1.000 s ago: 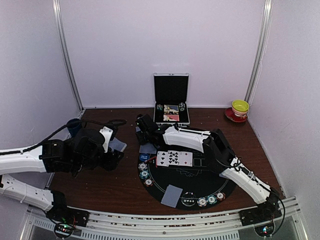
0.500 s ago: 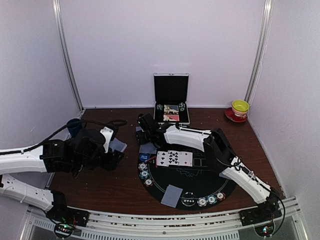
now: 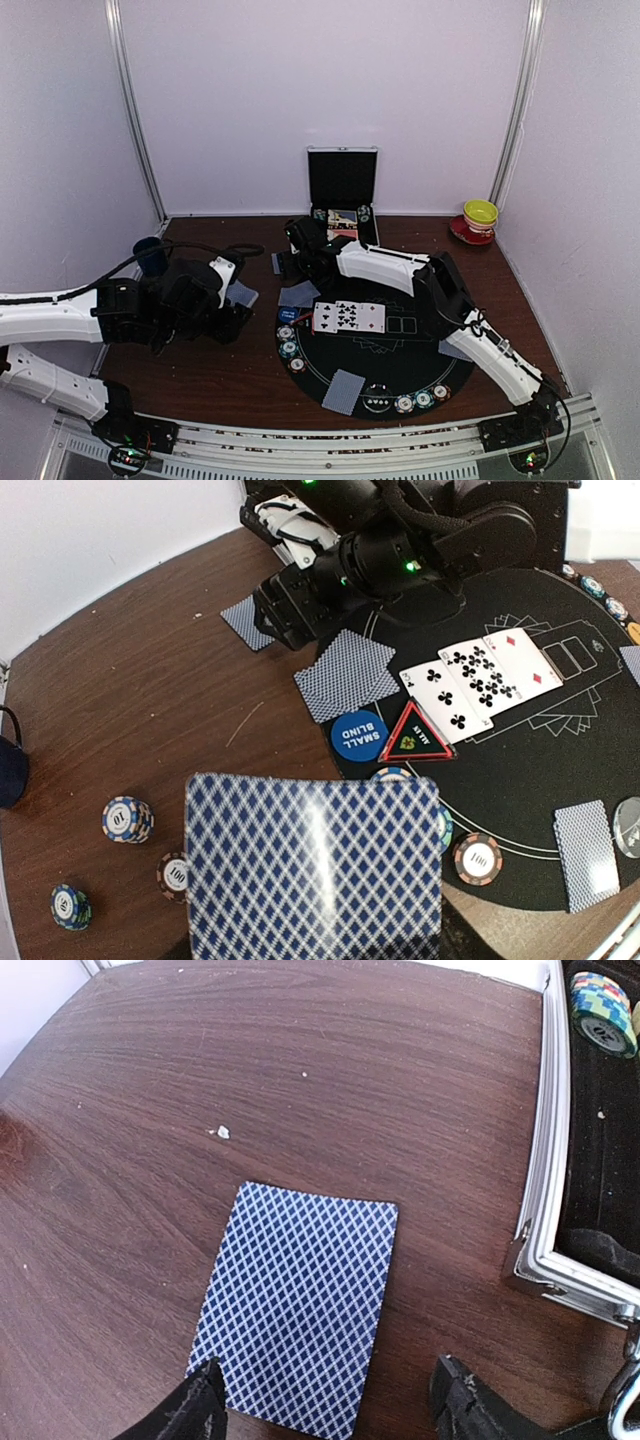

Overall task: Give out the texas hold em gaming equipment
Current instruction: Place the face-down deck piles at the center of the board.

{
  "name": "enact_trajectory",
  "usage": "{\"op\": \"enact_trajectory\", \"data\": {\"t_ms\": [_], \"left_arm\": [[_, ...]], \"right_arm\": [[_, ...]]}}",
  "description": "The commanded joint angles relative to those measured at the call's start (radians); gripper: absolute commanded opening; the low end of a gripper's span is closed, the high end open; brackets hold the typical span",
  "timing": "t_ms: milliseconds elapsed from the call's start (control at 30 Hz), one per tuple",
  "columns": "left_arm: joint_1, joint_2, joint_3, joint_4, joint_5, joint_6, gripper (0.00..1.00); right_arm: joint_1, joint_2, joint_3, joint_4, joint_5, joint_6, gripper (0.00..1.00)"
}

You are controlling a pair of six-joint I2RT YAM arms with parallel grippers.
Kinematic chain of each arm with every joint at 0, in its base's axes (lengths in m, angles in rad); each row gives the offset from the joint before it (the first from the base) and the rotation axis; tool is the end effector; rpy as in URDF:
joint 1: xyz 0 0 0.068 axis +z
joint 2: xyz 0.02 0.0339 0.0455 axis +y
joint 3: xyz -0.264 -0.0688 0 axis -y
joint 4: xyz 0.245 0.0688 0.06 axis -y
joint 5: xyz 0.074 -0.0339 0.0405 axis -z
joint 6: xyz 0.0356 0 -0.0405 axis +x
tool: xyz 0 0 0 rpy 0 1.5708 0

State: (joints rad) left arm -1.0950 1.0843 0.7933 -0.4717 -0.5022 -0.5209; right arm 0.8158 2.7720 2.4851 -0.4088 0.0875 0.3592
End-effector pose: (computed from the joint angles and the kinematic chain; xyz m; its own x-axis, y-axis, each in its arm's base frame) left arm 0.1181 -0.1918 0.2614 -0.5829 0.1789 -0.7926 0.3801 0.9222 -0.0713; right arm 0.4149 0.4364 0.1269 -0.6501 -0.1798 -0.7383 -0.4818 0.8489 0.2174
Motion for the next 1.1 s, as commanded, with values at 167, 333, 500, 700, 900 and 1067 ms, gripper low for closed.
{"op": "enact_trajectory", "data": {"t_ms": [167, 333, 500, 700, 900, 1067], "left_arm": [[-0.005, 0.051, 0.067, 0.044, 0.004, 0.025, 0.54], [-0.003, 0.098, 0.093, 0.044, 0.010, 0.034, 0.54], [-0.003, 0.137, 0.108, 0.065, 0.042, 0.068, 0.54], [0.014, 0.187, 0.136, 0.064, 0.057, 0.088, 0.54], [0.137, 0.243, 0.139, 0.108, 0.149, 0.124, 0.54], [0.273, 0.363, 0.165, 0.162, 0.242, 0.172, 0.54]], "right_arm": [[-0.041, -0.078, 0.004, -0.040, -0.266, -0.064, 0.74], [-0.067, -0.147, -0.027, -0.059, -0.394, -0.124, 0.77], [-0.098, -0.240, -0.086, -0.087, -0.508, -0.176, 0.79], [-0.134, -0.371, -0.200, -0.135, -0.561, -0.225, 0.82], [-0.155, -0.530, -0.374, -0.249, -0.549, -0.380, 0.84], [-0.182, -0.692, -0.599, -0.212, -0.549, -0.435, 0.85]]}}
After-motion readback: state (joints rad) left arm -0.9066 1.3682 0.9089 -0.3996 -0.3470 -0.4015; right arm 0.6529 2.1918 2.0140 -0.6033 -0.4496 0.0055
